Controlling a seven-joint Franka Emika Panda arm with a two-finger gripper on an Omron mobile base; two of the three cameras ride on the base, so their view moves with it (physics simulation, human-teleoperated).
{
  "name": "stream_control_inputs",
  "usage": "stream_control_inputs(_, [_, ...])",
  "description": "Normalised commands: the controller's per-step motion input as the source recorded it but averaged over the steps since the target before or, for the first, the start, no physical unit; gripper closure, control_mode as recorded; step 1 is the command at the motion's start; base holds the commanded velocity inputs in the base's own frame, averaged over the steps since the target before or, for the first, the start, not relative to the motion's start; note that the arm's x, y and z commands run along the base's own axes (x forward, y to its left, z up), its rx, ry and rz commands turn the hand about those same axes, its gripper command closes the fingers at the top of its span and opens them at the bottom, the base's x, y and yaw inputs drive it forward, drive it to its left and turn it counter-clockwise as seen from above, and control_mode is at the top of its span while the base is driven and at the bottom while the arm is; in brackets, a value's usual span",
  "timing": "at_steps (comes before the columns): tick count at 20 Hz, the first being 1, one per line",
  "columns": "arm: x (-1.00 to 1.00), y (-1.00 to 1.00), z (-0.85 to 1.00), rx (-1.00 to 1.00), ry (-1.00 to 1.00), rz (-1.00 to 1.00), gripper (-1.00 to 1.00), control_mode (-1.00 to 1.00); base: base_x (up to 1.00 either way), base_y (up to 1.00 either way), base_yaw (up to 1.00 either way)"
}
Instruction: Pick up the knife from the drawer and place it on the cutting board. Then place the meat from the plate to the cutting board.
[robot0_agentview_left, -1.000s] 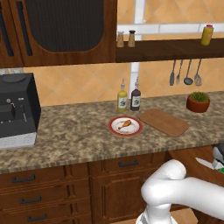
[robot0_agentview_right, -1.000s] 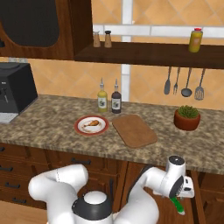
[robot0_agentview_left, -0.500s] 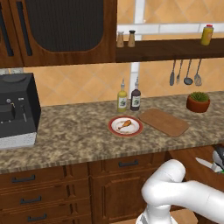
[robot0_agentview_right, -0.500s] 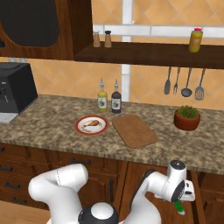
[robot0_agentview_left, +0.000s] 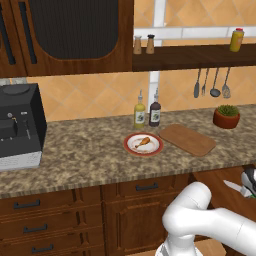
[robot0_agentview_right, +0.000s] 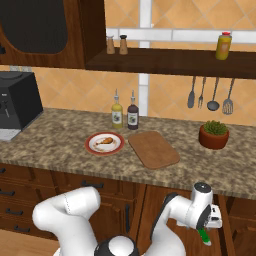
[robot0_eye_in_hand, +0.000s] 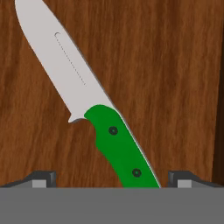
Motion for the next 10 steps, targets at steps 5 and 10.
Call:
stream_control_inputs(5, [0.09,0.00,-0.15,0.04,0.00,0.11,-1.00,-1.00,0.00,0.00,0.00])
stream_control_inputs(10, [0.13,0.00,-0.12,0.03,0.04,0.10,-1.00,-1.00,0.00,0.00,0.00])
